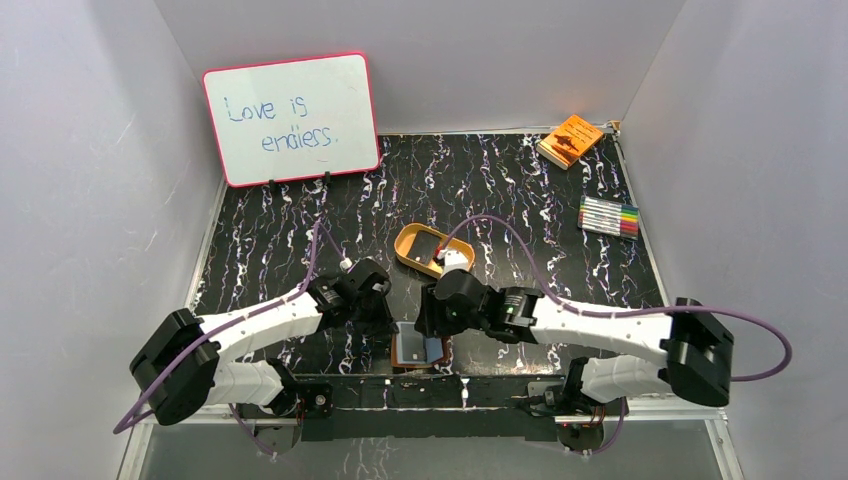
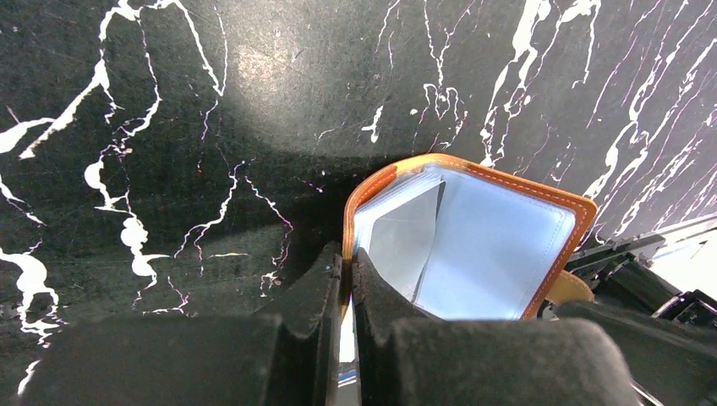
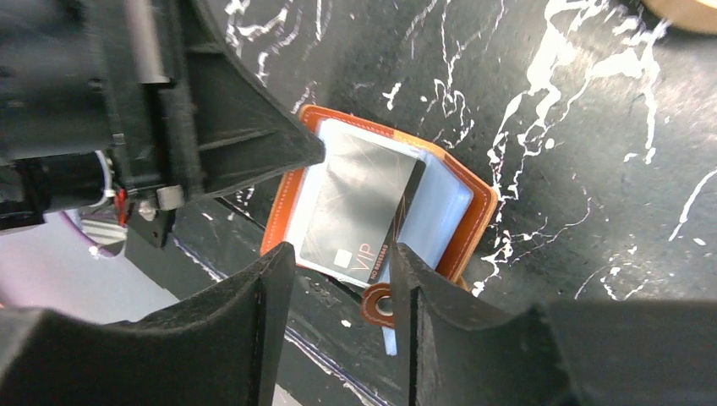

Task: Put the credit cards into the card holder
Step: Open the card holder at the center of the board.

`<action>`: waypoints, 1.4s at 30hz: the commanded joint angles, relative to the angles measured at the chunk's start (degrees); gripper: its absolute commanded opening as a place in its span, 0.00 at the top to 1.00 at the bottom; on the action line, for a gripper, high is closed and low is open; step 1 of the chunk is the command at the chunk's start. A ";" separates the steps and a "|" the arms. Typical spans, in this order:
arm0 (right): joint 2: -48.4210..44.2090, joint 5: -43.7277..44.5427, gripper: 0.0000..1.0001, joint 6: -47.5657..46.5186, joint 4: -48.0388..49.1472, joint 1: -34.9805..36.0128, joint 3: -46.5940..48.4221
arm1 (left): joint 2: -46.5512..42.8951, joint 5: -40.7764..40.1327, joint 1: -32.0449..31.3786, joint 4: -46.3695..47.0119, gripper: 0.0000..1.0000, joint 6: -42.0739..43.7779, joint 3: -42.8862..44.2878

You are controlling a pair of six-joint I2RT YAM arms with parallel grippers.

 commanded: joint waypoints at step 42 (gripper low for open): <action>-5.79 4.79 0.44 4.17 -13.28 -4.20 -9.24 | -5.25 -6.02 -0.16 -1.12 0.63 2.75 -2.14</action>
